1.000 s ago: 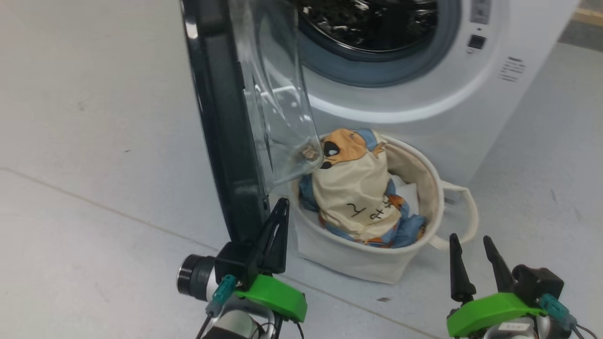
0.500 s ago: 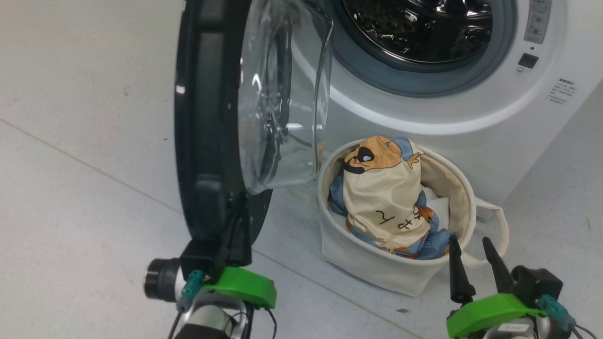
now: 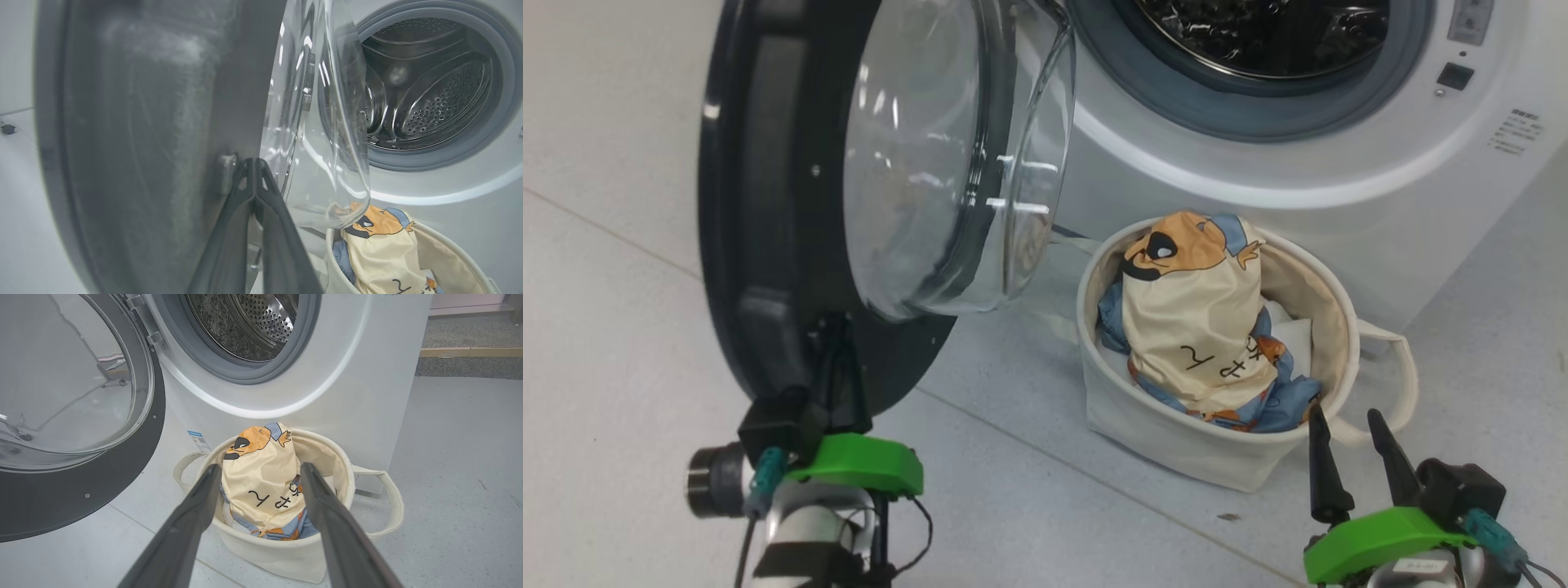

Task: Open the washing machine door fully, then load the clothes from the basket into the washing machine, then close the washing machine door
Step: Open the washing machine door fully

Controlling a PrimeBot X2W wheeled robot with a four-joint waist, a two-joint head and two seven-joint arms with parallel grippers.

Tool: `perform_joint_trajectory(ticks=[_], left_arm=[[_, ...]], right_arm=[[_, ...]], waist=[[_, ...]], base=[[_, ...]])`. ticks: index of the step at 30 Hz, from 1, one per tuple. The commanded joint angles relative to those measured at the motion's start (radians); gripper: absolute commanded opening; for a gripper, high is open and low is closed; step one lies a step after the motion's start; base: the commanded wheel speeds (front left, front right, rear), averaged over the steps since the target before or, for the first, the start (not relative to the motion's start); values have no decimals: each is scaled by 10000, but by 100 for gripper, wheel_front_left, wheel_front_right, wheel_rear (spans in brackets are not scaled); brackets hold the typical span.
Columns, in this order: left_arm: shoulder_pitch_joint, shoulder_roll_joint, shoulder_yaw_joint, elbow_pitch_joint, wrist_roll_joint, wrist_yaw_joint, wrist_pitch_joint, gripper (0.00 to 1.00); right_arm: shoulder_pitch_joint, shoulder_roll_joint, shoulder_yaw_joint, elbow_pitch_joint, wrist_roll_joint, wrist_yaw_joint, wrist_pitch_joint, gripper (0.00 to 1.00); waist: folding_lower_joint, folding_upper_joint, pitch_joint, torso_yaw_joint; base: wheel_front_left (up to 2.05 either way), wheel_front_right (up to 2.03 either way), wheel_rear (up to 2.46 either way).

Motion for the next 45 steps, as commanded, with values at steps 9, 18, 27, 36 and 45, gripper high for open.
perform_joint_trajectory(ticks=[9,18,27,36,45], left_arm=[[-1280,373,1981,335,276,-381,-48,0],[-2342,432,3400,973,182,-680,-48,0],[-3070,377,4520,1550,200,-1138,-48,0],[-2938,318,4980,1800,761,-1591,-48,0],[-1911,197,3473,1179,758,-1867,-48,0]], right_arm=[[-657,-509,317,-391,-204,0,-124,100],[-1066,-1053,422,-458,-242,0,-124,100],[-1207,-1278,513,-439,-233,0,-124,100],[-1216,-1055,467,-352,79,0,-124,100],[-974,-486,379,-288,249,0,-124,100]], waist=[[0,0,868,167],[0,0,1813,334],[0,0,2262,493],[0,0,1952,567],[0,0,782,607]], base=[[0,0,0],[0,0,0],[0,0,0],[0,0,0],[0,0,0]])
